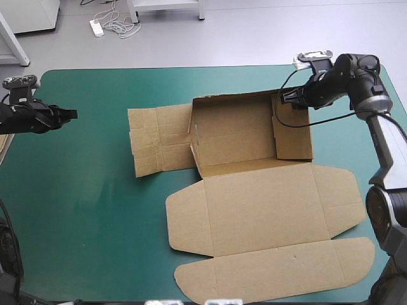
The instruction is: Fold the box
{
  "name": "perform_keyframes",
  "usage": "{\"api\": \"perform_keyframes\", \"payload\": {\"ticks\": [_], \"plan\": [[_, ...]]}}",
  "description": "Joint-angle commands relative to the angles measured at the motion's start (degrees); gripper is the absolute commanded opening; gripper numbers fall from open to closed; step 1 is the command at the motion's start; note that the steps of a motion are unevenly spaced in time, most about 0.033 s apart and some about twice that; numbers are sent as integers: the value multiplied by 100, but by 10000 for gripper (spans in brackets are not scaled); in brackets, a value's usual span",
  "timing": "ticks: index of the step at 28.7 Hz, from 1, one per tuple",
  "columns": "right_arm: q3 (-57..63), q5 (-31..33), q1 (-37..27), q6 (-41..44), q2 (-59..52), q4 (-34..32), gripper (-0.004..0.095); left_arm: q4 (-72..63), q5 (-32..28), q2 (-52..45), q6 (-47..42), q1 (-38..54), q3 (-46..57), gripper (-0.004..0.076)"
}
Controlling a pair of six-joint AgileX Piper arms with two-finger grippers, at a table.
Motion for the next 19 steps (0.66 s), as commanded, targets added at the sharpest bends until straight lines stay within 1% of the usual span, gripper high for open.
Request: {"api": "perform_keyframes", "payload": {"ticks": [1,4,6,8,12,15,19], "plan": [[-444,-342,5,-108,-305,72,547,-416,-127,-140,-17,-37,-146,156],[-668,-188,5,-135,-437,111,546,-610,-138,-117,-17,-37,-146,156],[-708,-122,5,-173,-727,138,546,-586,-110,-129,-17,-37,-146,156],[-708,-41,5,-220,-1062,4,546,-559,-43,-188,122,-37,-146,162],[-572,48,5,-49,-1656,-378,530,-402,-54,-388,2,-37,-146,162],[-16,-148,5,1,-2267,-335,526,-226,-83,-619,-168,-37,-146,162],[1234,-479,16,43,-3075,-310,526,-38,-125,-862,-268,-37,-146,162]]}}
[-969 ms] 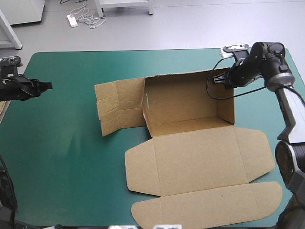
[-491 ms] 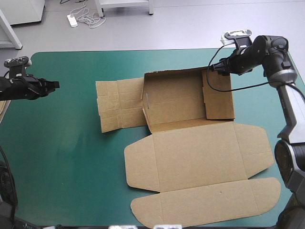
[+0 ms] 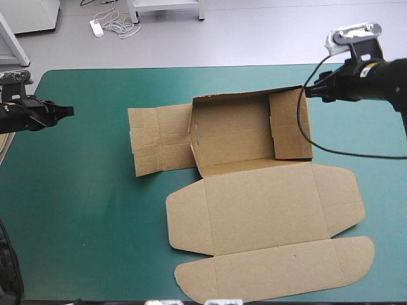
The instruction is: Fold the box
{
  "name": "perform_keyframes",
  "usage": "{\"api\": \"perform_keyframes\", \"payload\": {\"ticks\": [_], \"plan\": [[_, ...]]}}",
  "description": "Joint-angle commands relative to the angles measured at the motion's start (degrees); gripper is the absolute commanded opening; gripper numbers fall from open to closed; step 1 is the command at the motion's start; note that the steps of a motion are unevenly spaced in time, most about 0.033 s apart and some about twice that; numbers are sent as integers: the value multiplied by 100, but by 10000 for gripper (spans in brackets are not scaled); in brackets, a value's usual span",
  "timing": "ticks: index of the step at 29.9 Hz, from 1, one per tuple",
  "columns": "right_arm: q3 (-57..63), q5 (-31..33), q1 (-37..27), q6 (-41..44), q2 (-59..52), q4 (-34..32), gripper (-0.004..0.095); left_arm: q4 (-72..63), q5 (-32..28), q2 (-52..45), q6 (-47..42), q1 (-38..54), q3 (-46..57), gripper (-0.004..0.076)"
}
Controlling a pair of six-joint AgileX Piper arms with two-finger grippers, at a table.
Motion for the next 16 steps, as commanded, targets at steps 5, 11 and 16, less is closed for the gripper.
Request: {"api": "perform_keyframes", "payload": {"ticks": [5,11,16], "plan": [[2248,-1365,16,61,-1393,120,527,-97,-165,-457,-149,-36,-150,162],[3040,-2039,16,-156,-1232,295,646,-81,-83,-457,-194,-36,-150,162],[3018,-2286,16,-255,-464,448,658,-94,-48,-457,-212,-46,-150,162]]}}
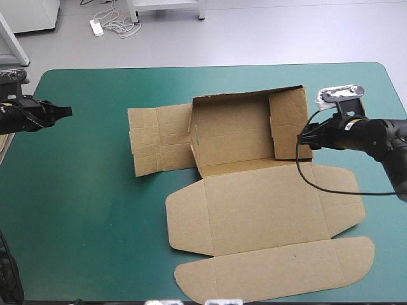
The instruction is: Fold the box
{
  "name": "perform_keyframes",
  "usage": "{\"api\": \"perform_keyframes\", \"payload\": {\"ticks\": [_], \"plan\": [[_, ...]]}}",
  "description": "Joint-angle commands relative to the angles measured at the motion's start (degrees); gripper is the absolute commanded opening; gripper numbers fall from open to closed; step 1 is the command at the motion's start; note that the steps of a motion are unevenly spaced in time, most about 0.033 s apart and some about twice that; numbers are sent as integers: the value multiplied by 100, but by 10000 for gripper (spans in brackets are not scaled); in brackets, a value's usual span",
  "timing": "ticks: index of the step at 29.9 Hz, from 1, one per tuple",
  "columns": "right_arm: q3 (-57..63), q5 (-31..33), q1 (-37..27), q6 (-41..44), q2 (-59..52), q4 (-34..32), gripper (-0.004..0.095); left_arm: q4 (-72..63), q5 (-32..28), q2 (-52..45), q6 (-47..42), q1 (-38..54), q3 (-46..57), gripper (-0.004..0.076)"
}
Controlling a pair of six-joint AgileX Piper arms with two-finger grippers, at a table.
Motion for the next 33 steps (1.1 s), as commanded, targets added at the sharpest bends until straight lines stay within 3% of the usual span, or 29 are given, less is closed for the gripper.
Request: {"api": "perform_keyframes", "payload": {"ticks": [1,5,8,15,19,25,33], "plan": [[-152,-436,16,-220,397,322,658,-220,-198,-214,-57,-46,-150,162],[-288,-563,16,-445,1010,663,656,-163,-198,-214,-57,-46,-150,162],[-588,-460,16,-368,1391,663,587,-163,-189,-214,-57,-46,-150,162],[-1515,110,16,-295,1797,579,-20,-176,-185,-214,-57,-46,-150,162],[-2316,897,16,336,2024,201,2,-176,-175,-214,-57,-46,-150,162],[-3678,2822,16,820,2824,-66,2,-176,-145,-214,-57,-46,-150,162],[-3942,2794,65,910,3504,4,1,-172,-48,-214,-47,-46,-150,160]]}}
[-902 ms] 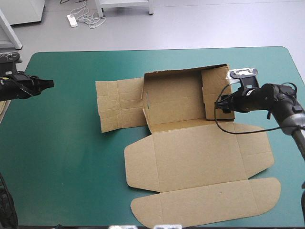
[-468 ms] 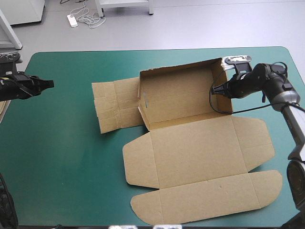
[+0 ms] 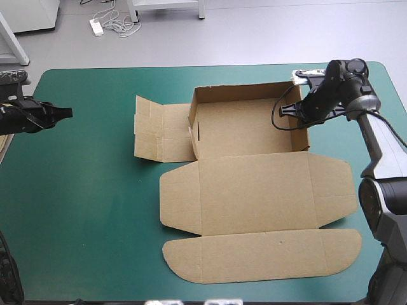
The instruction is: Fold the box
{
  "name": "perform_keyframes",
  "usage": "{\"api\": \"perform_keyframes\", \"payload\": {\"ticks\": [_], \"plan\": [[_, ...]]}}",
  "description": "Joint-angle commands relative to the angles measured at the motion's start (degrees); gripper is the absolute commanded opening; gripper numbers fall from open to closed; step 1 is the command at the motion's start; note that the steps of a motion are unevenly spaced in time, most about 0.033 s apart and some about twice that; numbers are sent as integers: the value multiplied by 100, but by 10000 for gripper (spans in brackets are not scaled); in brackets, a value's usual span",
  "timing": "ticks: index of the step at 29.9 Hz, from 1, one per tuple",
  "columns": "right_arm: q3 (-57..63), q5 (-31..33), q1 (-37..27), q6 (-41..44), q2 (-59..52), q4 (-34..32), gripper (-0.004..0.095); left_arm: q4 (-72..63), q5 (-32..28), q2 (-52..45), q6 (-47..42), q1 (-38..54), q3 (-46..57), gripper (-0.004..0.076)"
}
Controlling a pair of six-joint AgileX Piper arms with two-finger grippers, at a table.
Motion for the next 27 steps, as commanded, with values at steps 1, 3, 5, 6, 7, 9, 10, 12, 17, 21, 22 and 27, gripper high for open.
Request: {"api": "perform_keyframes", "payload": {"ticks": [1,3,5,6,7,9,10,12,17,21,22,27], "plan": [[-215,85,27,-21,-60,123,2,-191,-172,-203,-24,-46,-150,160],[-215,74,27,-200,20,111,16,-191,-157,-203,-24,-46,-150,160],[-215,39,27,-296,48,110,89,-202,-159,-203,-24,-46,-150,160],[-215,-27,27,-314,48,80,147,-202,-159,-203,-24,-46,-150,160],[-215,-86,27,-349,48,55,206,-202,-150,-203,-24,-46,-150,160],[-253,-180,27,-378,48,66,384,-202,-138,-203,-24,-46,-150,160],[-253,-233,27,-378,48,81,461,-202,-128,-203,-24,-46,-150,160],[-282,-301,27,-393,48,81,628,-202,-98,-203,-24,-46,-150,160],[-650,-144,27,-258,-90,105,701,-202,-87,-203,-24,-46,-150,160],[-896,-144,27,-258,-587,69,698,-213,-87,-216,-49,-46,-150,160],[-907,-144,27,-269,-753,47,695,-213,-87,-216,-49,-46,-150,160],[-907,-27,27,-398,-1484,19,646,-170,-156,-216,-92,-46,-150,160]]}}
